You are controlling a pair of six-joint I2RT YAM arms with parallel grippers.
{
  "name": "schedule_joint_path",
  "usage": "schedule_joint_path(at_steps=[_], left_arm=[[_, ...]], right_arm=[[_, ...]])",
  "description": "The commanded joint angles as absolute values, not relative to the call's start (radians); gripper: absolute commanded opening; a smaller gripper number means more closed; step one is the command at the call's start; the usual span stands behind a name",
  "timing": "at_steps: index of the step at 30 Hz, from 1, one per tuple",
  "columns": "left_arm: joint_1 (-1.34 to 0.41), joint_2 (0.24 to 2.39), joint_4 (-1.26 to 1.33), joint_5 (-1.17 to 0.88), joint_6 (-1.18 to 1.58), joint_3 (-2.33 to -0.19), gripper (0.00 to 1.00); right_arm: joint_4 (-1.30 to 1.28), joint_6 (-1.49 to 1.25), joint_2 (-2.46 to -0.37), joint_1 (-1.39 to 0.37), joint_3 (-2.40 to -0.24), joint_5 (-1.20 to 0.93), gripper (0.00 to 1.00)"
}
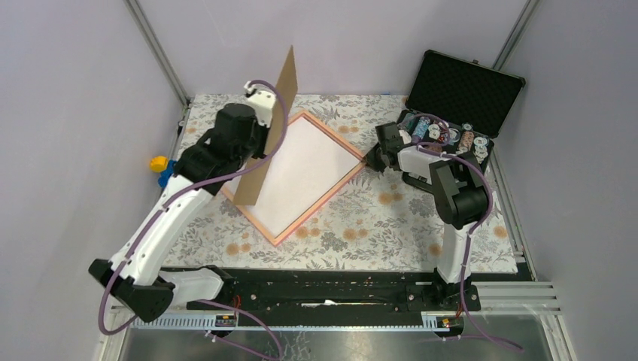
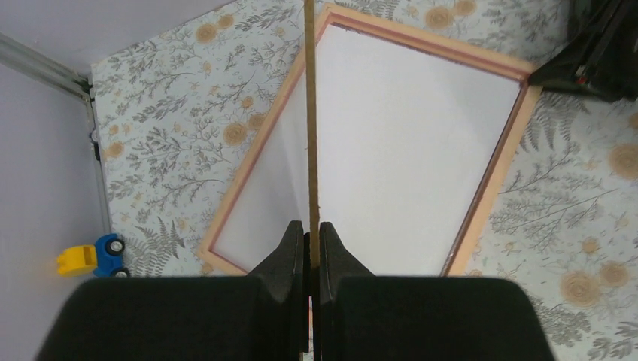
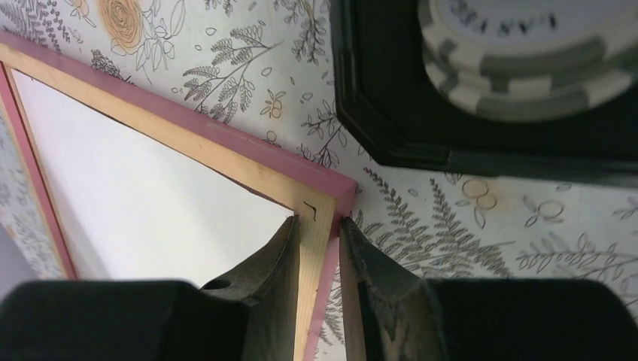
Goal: Put the photo into the frame
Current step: Move the photo frame to the center of the board, then turn over the photo frame item on the photo frame.
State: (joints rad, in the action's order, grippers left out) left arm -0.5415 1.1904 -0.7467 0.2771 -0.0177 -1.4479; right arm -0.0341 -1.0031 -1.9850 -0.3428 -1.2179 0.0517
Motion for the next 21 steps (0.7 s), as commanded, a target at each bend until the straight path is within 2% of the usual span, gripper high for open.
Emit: schedule_joint_path(at_steps=[1,9,16,21], left_arm=[[-0.633,1.241,-0.619,0.379,-0.124,-1.547,0.00],[-0.816,1.391,-0.713,0.692,-0.246,-1.639,0.00],[-0.898,1.463,-0.736,0.855,-0.312,-1.659,0.00],[-0.920,1.516,-0.754,0.882,-0.336,-1.605,0.00]], right_arm=[[-0.074,-0.797,-1.984,-0.317,-1.206,0.118,0.00],[0.052,-0.798,-1.975,-0.275,-1.139,-0.033,0.00],[0.082,-0.816,-2.000,-0.256,-1.128,-0.107,0.00],[0.088,-0.823,-1.977,-0.255,-1.105,-0.084,0.03]])
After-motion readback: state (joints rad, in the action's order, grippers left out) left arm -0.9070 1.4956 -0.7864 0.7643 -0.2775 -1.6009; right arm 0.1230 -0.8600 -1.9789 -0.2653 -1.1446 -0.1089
